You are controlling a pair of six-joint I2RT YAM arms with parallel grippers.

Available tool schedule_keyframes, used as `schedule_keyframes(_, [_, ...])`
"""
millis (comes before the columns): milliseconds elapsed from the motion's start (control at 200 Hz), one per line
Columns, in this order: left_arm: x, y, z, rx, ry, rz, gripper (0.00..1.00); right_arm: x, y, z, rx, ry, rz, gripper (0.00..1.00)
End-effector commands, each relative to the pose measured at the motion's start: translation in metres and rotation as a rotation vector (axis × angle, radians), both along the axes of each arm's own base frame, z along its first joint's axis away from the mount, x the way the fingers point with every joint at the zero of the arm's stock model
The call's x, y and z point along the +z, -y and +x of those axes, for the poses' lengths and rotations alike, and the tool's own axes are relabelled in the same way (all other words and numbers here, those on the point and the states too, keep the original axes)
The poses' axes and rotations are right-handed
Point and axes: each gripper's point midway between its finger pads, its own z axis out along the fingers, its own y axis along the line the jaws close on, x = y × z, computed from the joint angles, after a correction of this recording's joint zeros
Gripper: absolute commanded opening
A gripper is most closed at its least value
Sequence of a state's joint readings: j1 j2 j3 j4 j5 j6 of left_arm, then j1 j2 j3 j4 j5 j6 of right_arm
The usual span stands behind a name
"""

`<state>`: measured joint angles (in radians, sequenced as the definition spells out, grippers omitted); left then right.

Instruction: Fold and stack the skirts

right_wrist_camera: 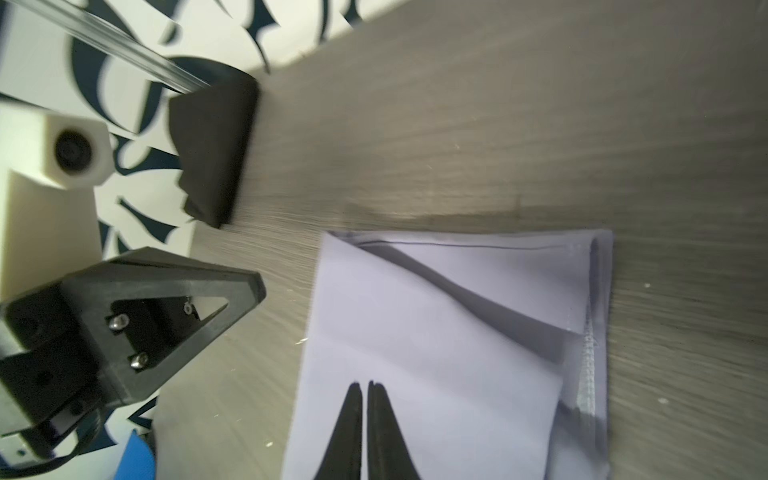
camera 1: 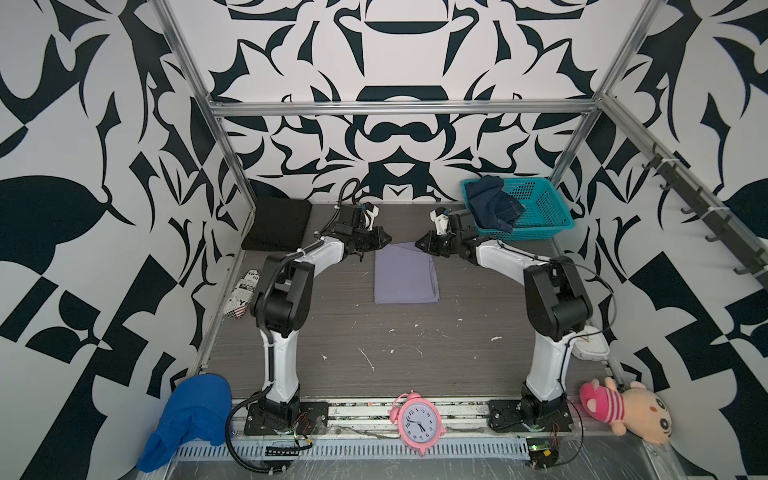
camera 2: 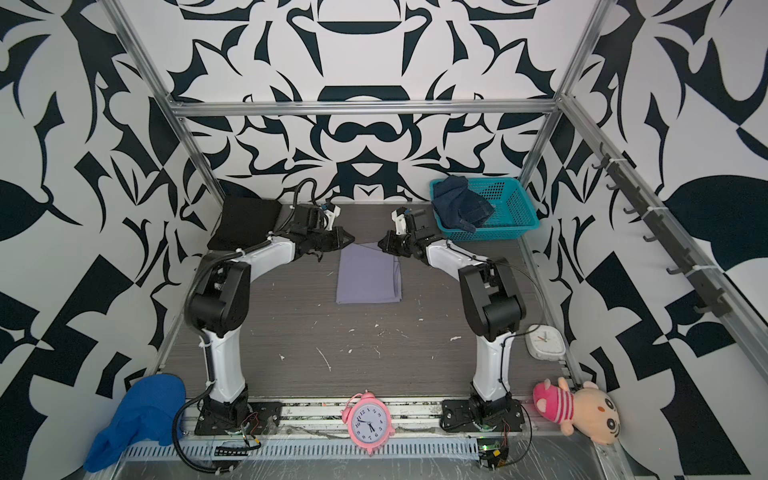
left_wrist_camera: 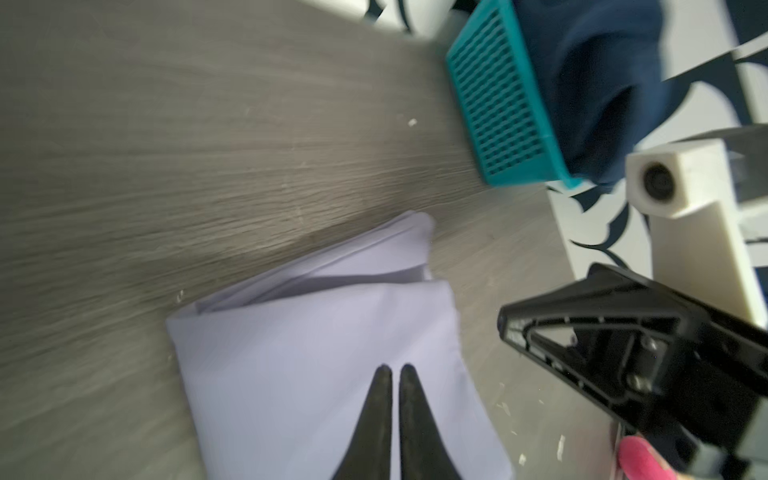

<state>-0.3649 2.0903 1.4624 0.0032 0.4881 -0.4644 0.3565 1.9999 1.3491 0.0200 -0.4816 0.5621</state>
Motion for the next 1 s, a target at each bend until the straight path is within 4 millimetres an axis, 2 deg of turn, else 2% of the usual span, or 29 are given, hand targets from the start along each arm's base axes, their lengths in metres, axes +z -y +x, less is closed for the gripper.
schedule_keyframes(0, [-0.028, -0.002, 0.003, -0.002, -0.068, 0.028, 0.08, 0.002, -0.003, 0.013, -0.028, 0.032, -0.006, 0.1])
schedule_keyframes(95, [-0.055, -0.013, 0.006, 0.061, -0.121, 0.053, 0.07, -0.022, 0.006, 0.015, -0.066, 0.024, -0.053, 0.1])
schedule_keyframes(175, [-0.068, -0.027, 0.01, 0.12, -0.149, 0.026, 0.07, -0.04, 0.013, 0.015, -0.084, 0.014, -0.086, 0.1])
schedule_keyframes(330, [-0.075, -0.061, 0.019, 0.238, -0.181, -0.032, 0.07, -0.058, 0.018, 0.011, -0.095, -0.012, -0.105, 0.09])
schedule_keyframes(435, [-0.065, -0.066, 0.02, 0.242, -0.167, -0.039, 0.07, -0.048, 0.016, 0.01, -0.086, -0.006, -0.089, 0.13])
schedule_keyframes(595, [-0.037, -0.069, 0.019, 0.247, -0.133, -0.033, 0.15, 0.002, 0.006, 0.008, -0.044, 0.042, -0.039, 0.25])
schedule_keyframes(690, [-0.011, -0.07, 0.013, 0.25, -0.083, -0.035, 0.36, 0.031, 0.008, 0.003, -0.033, 0.079, -0.029, 0.28])
schedule_keyframes(750, [0.005, -0.074, 0.005, 0.263, -0.042, -0.021, 0.49, 0.041, 0.01, -0.001, -0.031, 0.08, -0.043, 0.31])
schedule_keyframes(855, [0.025, -0.086, -0.015, 0.304, 0.01, -0.004, 0.8, 0.041, 0.019, -0.01, -0.043, 0.061, -0.069, 0.44])
schedule_keyframes(875, [0.026, -0.088, -0.02, 0.309, 0.011, -0.007, 0.84, 0.039, 0.02, -0.012, -0.046, 0.056, -0.073, 0.47])
schedule_keyframes(900, [0.026, -0.09, -0.026, 0.315, 0.007, -0.008, 0.93, 0.036, 0.022, -0.016, -0.05, 0.048, -0.083, 0.51])
schedule_keyframes(955, [0.021, -0.095, -0.041, 0.324, -0.017, 0.001, 1.0, 0.03, 0.028, -0.022, -0.06, 0.035, -0.096, 0.59])
schedule_keyframes(995, [0.013, -0.098, -0.052, 0.325, -0.049, 0.015, 0.99, 0.023, 0.032, -0.028, -0.063, 0.018, -0.104, 0.62])
